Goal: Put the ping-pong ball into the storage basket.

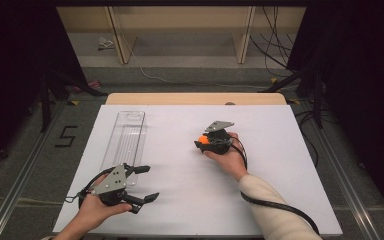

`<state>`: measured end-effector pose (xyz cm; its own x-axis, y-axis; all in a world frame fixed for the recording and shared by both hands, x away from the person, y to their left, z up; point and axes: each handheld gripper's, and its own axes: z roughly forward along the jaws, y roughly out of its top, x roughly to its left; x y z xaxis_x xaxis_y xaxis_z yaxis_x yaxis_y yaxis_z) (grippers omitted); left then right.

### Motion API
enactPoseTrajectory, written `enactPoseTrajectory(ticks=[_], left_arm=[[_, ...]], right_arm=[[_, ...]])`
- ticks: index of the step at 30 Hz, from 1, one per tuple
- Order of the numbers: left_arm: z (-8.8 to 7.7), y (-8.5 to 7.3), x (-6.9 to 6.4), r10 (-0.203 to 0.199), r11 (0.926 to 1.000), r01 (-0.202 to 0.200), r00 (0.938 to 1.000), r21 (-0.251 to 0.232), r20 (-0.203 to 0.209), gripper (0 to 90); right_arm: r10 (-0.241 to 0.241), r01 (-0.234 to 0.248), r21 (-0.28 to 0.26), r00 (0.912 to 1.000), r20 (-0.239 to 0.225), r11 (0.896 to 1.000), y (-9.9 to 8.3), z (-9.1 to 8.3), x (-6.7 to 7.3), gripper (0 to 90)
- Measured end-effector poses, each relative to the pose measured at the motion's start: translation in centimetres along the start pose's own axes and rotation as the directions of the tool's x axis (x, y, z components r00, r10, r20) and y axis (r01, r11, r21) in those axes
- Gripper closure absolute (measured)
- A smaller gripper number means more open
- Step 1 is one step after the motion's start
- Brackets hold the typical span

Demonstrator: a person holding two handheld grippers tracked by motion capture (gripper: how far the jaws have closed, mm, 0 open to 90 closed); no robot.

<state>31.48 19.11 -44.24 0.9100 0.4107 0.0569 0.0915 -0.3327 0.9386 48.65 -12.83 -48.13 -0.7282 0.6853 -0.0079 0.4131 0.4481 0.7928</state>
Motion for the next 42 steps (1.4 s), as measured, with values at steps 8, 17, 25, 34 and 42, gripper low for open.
enactPoseTrajectory(ticks=[8,17,25,34,42], left_arm=[[0.0,0.0,0.0,0.000,1.0000,0.000,1.0000,0.000,0.000,16.2],[0.0,0.0,0.0,-0.001,1.0000,0.001,1.0000,0.000,0.000,16.2],[0.0,0.0,0.0,0.000,1.0000,0.000,1.0000,0.000,0.000,16.2],[0.0,0.0,0.0,0.003,1.0000,-0.003,1.0000,0.001,0.002,16.2],[0.0,0.0,0.0,0.004,1.0000,-0.004,1.0000,0.001,0.001,16.2]], right_arm=[[-0.007,0.007,-0.014,1.0000,0.002,1.000,0.3,-0.2,0.1,51.4],[-0.010,0.010,-0.023,0.9999,-0.002,1.000,0.6,-0.4,0.4,51.4],[-0.021,0.020,-0.037,0.9998,-0.008,0.999,1.0,-0.6,0.8,51.4],[-0.027,0.026,-0.045,0.9996,-0.013,0.999,1.2,-0.7,1.0,51.4],[-0.032,0.031,-0.049,0.9991,-0.027,0.998,1.6,-0.7,1.4,51.5]])
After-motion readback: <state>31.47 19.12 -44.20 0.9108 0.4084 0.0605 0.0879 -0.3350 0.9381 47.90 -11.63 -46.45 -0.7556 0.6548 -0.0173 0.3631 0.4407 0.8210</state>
